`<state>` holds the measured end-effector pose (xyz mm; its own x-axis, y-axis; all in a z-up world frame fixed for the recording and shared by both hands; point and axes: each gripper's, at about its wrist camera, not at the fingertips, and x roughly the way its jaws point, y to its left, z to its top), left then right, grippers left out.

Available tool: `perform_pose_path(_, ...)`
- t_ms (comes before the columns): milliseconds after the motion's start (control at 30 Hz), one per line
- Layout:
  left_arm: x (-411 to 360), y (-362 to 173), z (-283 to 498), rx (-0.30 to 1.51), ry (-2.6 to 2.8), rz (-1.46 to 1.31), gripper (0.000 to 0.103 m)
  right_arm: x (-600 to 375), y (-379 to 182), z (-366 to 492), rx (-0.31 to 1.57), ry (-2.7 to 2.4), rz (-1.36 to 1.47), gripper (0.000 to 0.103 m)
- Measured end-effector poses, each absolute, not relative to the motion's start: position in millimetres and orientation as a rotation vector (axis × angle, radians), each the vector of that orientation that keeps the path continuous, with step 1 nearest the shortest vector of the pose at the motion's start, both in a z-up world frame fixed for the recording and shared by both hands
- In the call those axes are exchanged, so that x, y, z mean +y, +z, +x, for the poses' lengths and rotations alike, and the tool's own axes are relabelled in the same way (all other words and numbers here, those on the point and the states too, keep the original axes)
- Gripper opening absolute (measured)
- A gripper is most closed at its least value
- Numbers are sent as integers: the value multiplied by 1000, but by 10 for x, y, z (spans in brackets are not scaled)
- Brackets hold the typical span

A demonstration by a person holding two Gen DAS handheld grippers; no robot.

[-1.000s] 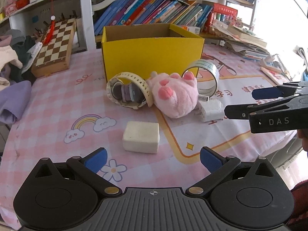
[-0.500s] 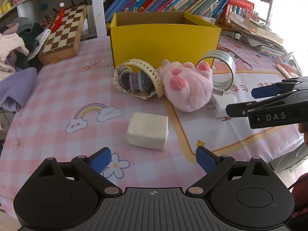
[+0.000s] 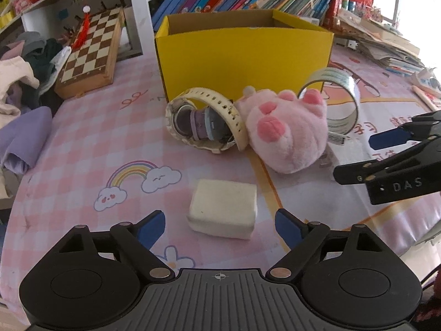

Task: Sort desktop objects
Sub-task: 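Lower the left tool onto the white block while the right tool approaches the white charger, then close the left tool on the white block while the right tool grips the white charger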

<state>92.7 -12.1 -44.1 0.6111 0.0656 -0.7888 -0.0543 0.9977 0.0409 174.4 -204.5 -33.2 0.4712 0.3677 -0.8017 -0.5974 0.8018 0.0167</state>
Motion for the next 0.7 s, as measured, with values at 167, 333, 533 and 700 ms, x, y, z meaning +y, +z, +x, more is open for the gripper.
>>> perform_pose_path(167,-121,-485,1002,929,61,14,82,-2034,-368,1817,922,604,-280,77)
perform_pose_path(333,-118,-540,1057,951,48,16,73,-2026,-426,1879,952,606,-268,75)
perform_pose_path(533,-65,-555,1087,958,44,-10,63,-2021,-452,1883,957,610,-268,55)
perform_pose_path(700,-78,-532,1104,951,19,-13,50,-2118,-433,1879,957,578,-249,53)
